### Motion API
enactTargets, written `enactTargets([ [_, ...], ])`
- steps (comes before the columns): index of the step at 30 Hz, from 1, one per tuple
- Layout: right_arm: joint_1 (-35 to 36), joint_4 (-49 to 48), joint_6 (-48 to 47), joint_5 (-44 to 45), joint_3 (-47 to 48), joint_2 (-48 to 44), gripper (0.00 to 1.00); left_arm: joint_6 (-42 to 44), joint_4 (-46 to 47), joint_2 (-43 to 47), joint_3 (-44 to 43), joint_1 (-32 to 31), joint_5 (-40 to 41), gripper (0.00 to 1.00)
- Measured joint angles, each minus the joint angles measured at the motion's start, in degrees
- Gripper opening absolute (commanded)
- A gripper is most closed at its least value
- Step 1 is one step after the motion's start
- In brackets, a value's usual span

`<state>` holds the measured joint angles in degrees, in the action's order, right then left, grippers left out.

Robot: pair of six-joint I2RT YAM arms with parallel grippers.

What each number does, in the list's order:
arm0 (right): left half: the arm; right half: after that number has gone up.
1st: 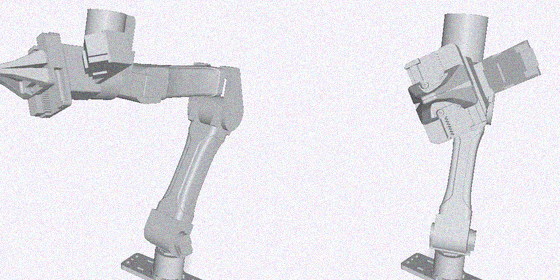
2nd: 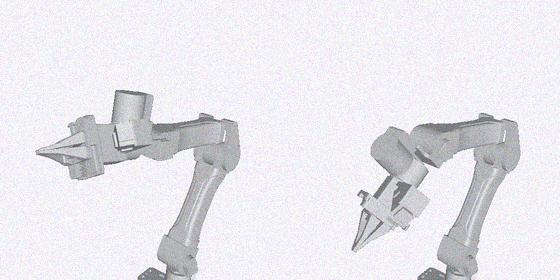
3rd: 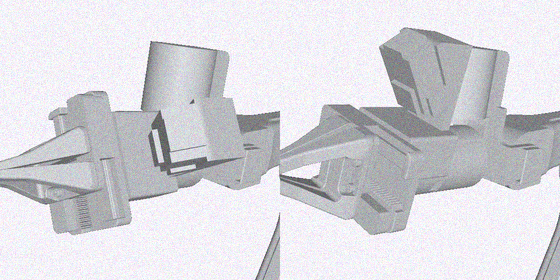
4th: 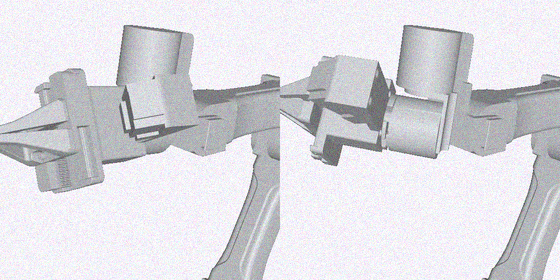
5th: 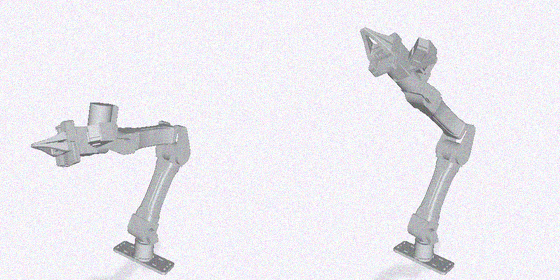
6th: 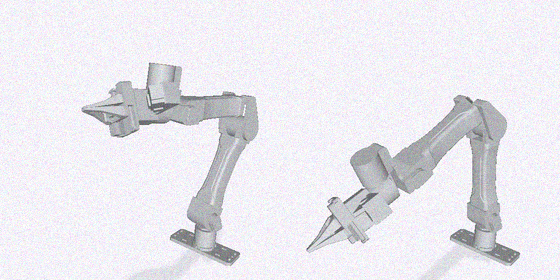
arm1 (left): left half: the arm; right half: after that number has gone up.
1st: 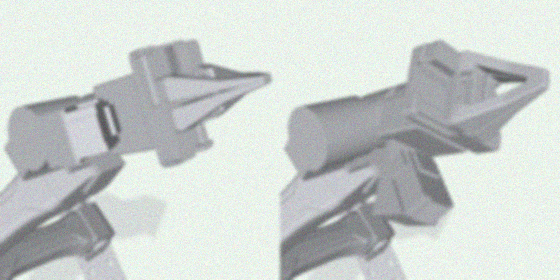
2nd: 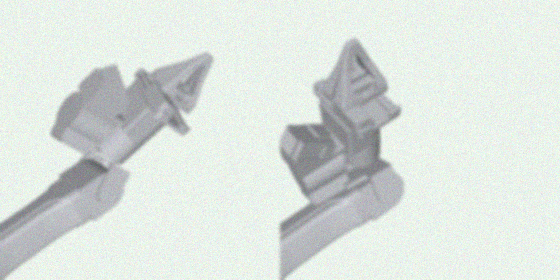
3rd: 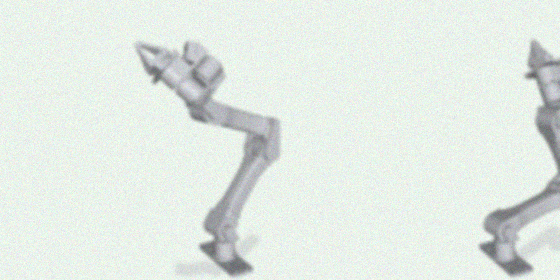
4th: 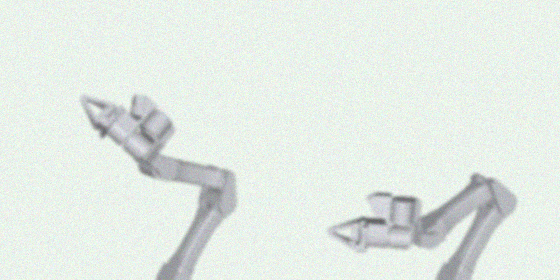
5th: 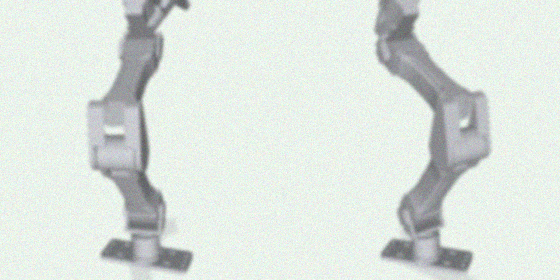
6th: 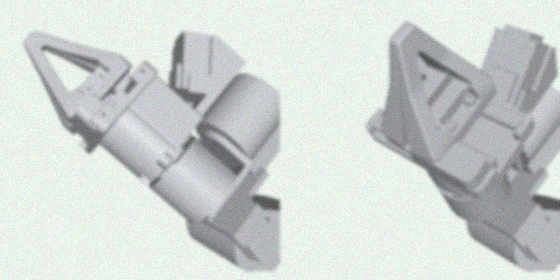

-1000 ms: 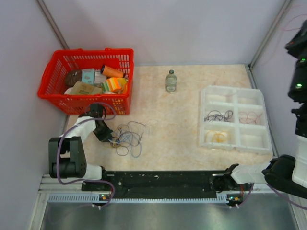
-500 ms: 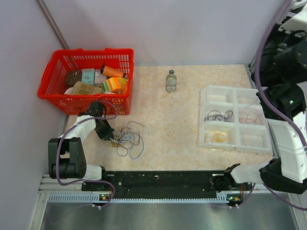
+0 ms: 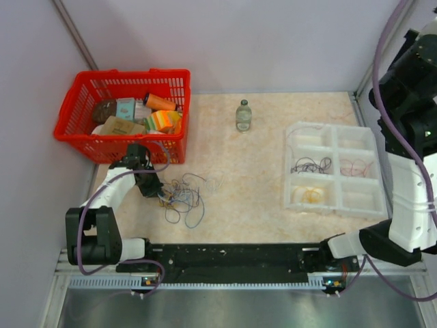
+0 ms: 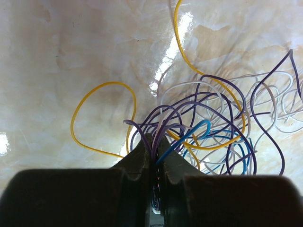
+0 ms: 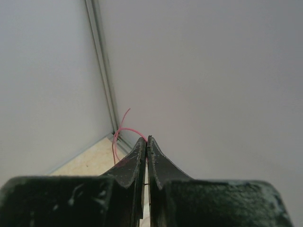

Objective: Untangle the cables

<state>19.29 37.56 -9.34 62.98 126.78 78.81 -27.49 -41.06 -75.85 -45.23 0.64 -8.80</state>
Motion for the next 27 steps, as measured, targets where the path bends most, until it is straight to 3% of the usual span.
enactTargets([
  [4, -1.07, 0.61, -2.01, 0.48, 7.43, 1.01, 0.00, 0.26, 0.02, 0.00, 0.00, 0.00, -0.37, 0.00],
  [9, -6.71, 0.04, -3.45, 0.87, 7.43, -1.07, 0.00, 0.66, 0.00, 0.00, 0.00, 0.00, -0.39, 0.01],
  [20, -14.86, 1.90, 5.46, -5.29, -8.74, -2.64, 0.00, 0.70, 0.04, 0.61, 0.00, 0.00, -1.01, 0.02],
  [27, -15.72, 5.03, 6.71, -8.50, 0.98, 4.15, 0.00, 0.68, 0.02, 1.38, 0.00, 0.00, -1.29, 0.02],
])
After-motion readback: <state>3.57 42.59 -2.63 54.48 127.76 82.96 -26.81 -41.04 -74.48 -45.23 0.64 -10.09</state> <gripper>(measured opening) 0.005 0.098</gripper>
